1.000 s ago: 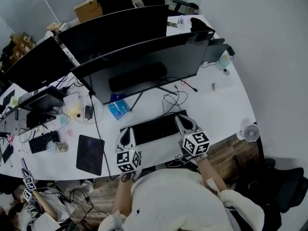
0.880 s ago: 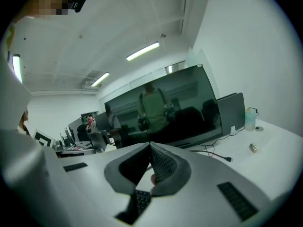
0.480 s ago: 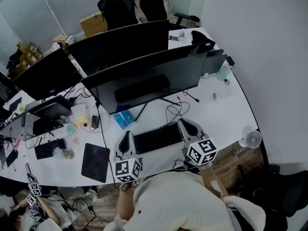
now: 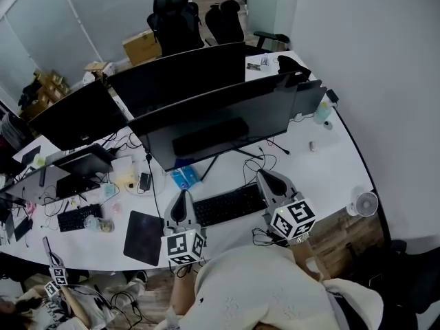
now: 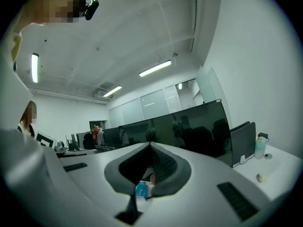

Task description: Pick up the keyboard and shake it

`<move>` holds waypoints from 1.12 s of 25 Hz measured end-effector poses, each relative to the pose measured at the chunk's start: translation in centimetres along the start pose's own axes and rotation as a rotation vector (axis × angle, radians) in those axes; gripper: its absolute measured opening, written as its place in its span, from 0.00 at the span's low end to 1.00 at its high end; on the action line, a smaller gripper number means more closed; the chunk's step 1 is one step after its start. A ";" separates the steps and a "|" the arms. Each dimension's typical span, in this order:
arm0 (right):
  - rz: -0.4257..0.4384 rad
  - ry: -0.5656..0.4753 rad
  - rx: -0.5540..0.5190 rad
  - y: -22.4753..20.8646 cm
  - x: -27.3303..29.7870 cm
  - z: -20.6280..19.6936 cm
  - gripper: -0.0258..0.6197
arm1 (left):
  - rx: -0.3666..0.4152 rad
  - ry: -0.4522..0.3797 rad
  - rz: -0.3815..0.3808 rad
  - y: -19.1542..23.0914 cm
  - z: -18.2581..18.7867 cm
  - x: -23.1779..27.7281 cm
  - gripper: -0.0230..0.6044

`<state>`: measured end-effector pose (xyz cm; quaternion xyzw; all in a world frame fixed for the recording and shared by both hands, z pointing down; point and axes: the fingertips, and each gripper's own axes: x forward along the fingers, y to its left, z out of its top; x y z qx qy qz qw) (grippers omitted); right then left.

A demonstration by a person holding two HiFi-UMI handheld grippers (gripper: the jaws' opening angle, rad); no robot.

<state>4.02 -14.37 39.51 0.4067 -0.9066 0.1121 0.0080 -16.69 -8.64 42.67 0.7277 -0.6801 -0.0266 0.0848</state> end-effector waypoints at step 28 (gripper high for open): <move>0.080 -0.024 -0.017 1.6 1.5 1.3 0.04 | 0.008 0.002 0.025 -0.1 -0.4 -0.4 0.06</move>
